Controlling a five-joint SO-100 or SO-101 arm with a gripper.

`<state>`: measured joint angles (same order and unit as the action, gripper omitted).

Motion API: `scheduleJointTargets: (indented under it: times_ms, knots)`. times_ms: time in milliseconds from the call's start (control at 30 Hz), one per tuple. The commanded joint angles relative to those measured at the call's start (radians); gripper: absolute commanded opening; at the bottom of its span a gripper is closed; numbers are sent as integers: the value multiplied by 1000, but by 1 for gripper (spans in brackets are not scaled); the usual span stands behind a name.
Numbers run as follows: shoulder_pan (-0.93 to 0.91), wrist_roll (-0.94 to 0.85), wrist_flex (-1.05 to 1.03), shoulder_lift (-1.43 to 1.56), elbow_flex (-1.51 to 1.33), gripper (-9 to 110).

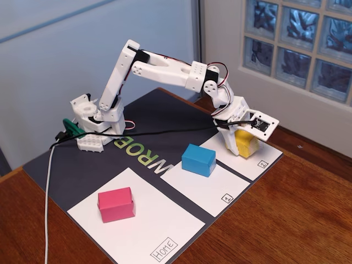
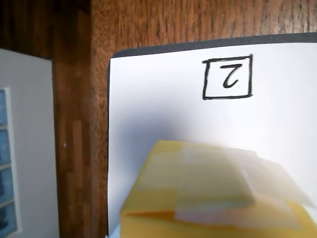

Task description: Move box yellow to zone 2

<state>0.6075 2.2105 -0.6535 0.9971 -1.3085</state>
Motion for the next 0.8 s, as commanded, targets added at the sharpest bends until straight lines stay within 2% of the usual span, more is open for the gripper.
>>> scheduleJointTargets:
  times_ms: [0,767]
  knots:
    - [6,-20,8,-2,-6,37]
    - [-15,-103,52,184,9,40]
